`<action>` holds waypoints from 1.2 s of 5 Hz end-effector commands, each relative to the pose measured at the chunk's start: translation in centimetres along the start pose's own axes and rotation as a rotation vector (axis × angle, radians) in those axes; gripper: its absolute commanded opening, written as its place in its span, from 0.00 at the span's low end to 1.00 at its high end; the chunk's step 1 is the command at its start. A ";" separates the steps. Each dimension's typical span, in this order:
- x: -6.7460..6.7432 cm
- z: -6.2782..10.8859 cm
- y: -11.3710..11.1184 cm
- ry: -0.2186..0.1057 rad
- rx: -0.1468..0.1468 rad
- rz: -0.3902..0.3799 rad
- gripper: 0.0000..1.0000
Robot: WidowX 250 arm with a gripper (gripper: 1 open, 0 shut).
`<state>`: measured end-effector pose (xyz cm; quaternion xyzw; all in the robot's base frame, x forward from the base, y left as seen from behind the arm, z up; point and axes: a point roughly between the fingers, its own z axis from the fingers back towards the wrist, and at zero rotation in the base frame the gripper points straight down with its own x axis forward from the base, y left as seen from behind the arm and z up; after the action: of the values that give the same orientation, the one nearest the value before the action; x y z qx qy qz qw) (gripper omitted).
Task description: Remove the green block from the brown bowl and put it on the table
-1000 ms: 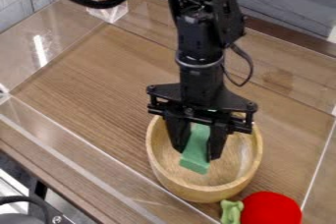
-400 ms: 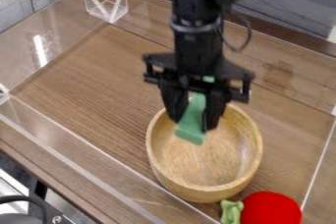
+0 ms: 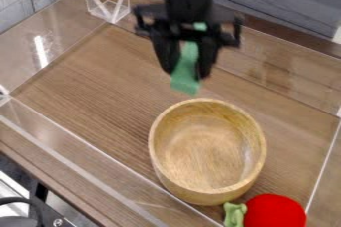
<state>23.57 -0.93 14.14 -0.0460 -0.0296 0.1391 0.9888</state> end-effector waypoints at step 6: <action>-0.2 -2.5 0.1 -0.090 0.031 -0.142 0.00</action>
<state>23.24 -1.22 10.92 -0.0221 -0.0603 0.0702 0.9955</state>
